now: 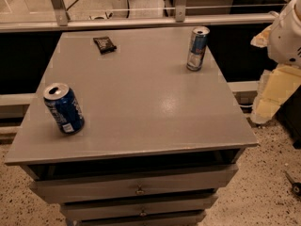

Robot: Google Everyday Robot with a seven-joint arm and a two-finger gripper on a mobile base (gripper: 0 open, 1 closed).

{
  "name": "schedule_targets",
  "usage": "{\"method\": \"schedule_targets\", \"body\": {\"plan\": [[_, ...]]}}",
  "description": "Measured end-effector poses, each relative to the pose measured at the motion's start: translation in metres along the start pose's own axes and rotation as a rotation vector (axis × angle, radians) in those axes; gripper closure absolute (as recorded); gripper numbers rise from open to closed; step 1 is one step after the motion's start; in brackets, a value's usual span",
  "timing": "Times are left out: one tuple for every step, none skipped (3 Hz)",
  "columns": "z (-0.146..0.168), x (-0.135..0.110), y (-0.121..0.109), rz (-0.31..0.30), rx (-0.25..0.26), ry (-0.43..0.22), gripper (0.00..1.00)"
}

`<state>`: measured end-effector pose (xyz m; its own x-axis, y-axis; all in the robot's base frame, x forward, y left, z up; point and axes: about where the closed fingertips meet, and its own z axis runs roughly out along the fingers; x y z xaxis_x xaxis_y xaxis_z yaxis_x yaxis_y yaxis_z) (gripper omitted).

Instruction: Move redbull can near pepsi can

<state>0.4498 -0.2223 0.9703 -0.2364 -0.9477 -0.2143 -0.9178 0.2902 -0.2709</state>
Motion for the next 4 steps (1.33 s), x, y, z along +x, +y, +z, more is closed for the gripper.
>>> {"method": "schedule_targets", "body": {"plan": [[0.031,0.010,-0.035,0.043,0.065,-0.009,0.00],[0.070,0.019,-0.081,0.108,0.137,-0.025,0.00],[0.106,0.025,-0.126,0.205,0.192,-0.091,0.00],[0.139,0.017,-0.160,0.318,0.190,-0.224,0.00]]}}
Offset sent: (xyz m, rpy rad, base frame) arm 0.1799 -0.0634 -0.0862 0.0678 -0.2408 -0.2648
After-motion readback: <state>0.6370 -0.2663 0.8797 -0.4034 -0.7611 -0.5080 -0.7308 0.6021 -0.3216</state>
